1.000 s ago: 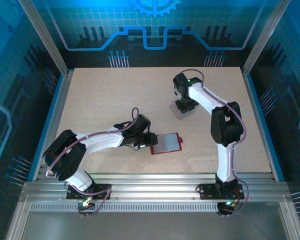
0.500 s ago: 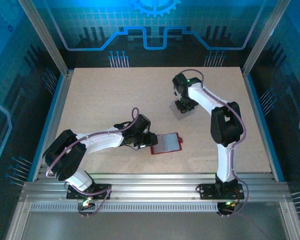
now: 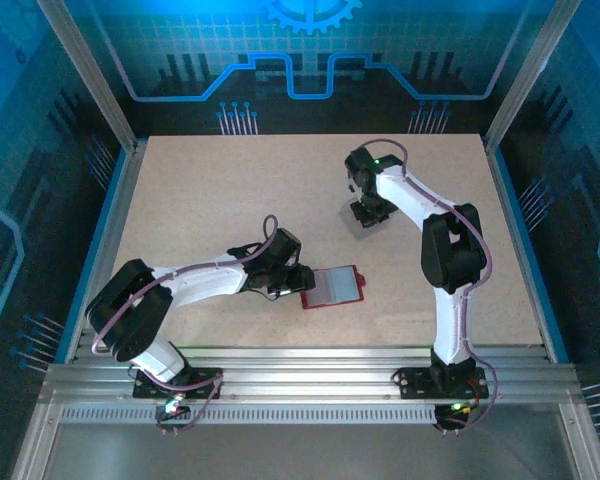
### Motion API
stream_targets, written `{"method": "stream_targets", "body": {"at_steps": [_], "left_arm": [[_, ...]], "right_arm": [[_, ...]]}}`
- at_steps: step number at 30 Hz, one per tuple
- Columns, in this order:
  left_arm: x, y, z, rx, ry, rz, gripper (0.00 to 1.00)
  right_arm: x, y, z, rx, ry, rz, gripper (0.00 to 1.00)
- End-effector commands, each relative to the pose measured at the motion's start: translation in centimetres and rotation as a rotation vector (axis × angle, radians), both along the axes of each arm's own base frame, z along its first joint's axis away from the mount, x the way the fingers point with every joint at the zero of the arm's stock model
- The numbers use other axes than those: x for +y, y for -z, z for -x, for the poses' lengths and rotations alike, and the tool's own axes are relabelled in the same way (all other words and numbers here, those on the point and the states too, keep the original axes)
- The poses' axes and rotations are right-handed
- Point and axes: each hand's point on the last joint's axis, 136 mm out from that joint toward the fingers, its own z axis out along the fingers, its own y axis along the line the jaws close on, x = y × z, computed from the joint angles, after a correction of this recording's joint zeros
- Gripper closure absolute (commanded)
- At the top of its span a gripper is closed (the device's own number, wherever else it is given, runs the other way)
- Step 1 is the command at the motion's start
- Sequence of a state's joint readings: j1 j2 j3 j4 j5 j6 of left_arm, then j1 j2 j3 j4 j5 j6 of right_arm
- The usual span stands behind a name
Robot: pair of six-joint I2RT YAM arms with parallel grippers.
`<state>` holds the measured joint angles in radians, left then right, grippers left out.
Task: Put the credit cards into the card holder
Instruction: Pick up the credit card from the storage box.
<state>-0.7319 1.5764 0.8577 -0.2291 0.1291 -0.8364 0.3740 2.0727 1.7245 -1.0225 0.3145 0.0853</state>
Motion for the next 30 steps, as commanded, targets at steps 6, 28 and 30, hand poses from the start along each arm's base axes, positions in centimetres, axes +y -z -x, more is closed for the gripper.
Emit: {"method": "stream_targets", "body": {"at_steps": [6,28,30], "left_arm": [[0.0,-0.3,0.1,0.007,0.000,0.015,0.53],[0.2,-0.1,0.1,0.011,-0.001,0.006,0.53],[0.2,-0.1,0.1,0.010,0.000,0.005,0.53]], "right_arm": [[0.2,0.2,0.4,0.024,-0.007,0.016,0.93],[-0.1,-3.1,-0.2,-0.056,0.003,0.026,1.00],[0.0,-3.5,-0.3,-0.071,0.002,0.020,1.00]]}}
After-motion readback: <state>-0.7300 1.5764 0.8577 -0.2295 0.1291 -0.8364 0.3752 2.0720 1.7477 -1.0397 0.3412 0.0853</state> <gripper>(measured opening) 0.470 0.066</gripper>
